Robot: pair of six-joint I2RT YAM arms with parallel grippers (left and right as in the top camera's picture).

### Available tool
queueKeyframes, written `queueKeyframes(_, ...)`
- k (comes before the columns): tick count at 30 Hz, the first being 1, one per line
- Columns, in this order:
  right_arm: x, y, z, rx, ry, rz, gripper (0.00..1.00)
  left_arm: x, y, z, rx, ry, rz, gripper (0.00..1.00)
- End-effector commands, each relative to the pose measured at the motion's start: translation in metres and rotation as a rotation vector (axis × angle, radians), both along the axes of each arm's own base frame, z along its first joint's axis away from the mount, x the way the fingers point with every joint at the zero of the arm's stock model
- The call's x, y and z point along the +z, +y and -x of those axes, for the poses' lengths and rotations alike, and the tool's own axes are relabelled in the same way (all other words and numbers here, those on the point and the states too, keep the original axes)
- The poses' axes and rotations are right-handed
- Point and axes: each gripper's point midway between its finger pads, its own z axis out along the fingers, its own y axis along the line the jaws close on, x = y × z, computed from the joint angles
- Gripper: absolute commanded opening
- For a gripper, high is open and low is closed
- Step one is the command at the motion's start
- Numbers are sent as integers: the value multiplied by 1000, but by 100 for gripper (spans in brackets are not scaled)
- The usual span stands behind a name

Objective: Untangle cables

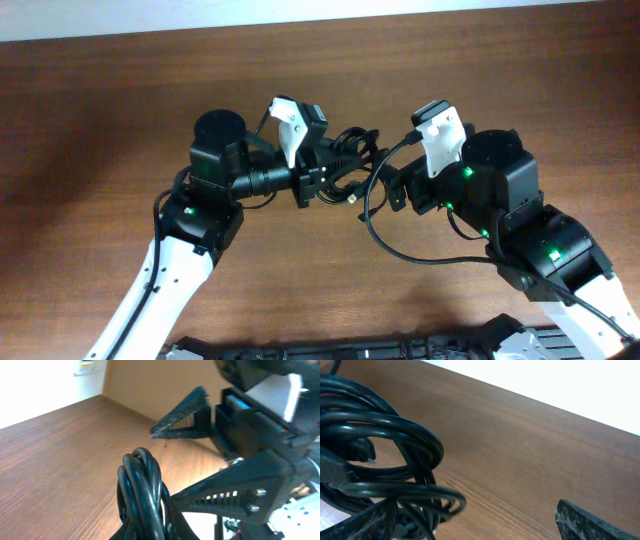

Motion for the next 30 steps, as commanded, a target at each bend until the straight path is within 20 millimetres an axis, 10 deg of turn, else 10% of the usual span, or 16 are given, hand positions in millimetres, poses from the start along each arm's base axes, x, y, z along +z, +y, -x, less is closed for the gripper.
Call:
queueKeyframes(1,9,-6,-3,-40,-26,-8,99,2,5,-18,138,42,-3,0)
queueKeyframes(6,7,-2,-2,-31,-4,-37,99,6,22,-53,386,159,55,0)
queueKeyframes(11,-2,43,23,227,119,-154,98,37,22,-59,407,131,179,0)
queueKeyframes(17,19,53,-4,168,50,-264,99,61,22,-59,397,93,263,0)
queueKeyframes(30,-7,-17,-35,-500,187,-455,99,97,22,-51,346,-3,373,0)
